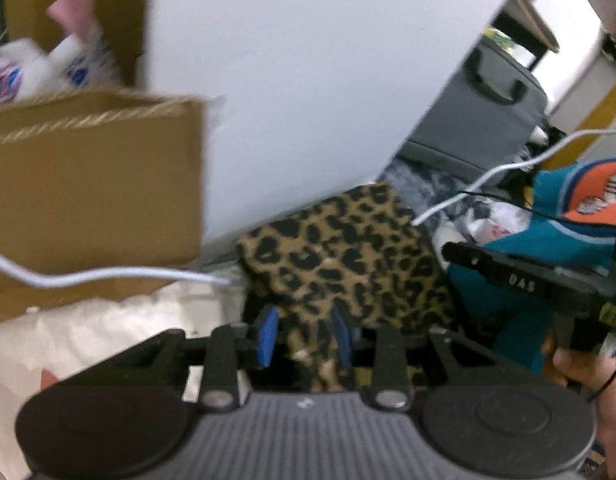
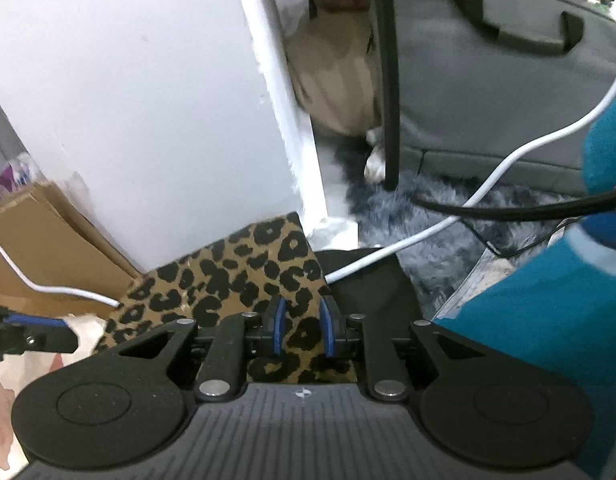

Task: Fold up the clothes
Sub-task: 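Carry the folded leopard garment with both grippers toward the bed's edge beside the teal blanket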

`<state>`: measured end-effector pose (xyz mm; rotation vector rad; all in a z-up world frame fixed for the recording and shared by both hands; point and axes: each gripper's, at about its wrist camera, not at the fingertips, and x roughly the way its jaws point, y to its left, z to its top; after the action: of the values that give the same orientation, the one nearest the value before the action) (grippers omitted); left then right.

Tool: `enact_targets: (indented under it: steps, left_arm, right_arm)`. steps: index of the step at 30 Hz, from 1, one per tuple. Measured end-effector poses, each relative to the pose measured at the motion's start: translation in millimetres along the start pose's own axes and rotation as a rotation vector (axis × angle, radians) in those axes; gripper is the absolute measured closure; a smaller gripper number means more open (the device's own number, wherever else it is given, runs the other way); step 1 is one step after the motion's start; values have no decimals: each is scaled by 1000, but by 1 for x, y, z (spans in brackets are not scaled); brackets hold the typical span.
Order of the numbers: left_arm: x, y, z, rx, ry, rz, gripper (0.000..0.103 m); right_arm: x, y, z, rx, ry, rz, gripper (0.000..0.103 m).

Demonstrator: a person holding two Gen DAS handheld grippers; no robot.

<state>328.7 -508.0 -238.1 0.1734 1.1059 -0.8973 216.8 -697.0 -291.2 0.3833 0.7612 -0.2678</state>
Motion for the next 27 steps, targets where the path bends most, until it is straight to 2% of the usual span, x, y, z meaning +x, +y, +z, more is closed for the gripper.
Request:
enact_targets:
  steps: [3,7,12,13,16,24,27]
  left_arm:
    - [9,-15,1,41,2,-18,74]
    - [28,-30,-8,87,21,-18,75]
    - [54,-28,-27,132,70,25,84]
    - [59,-26,-29,140,77,35,84]
    - [69,-23,-35,165,70,36,84]
    - [59,-28,-31,175,70,43,87]
    - [46,-35,-32,205,64,4,89]
  right_arm:
    - [-8,1,-14,18,-26,25,83]
    - [-3,0,-39,21,-5,28,83]
    - [9,2,-64,18,42,42,83]
    - [12,2,-68,15,50,42,78]
    - [16,1,-77,10,66,36,73]
    - [-4,-14,-91,30,64,13,72]
    - [-17,-14,-99,33,53,7,72]
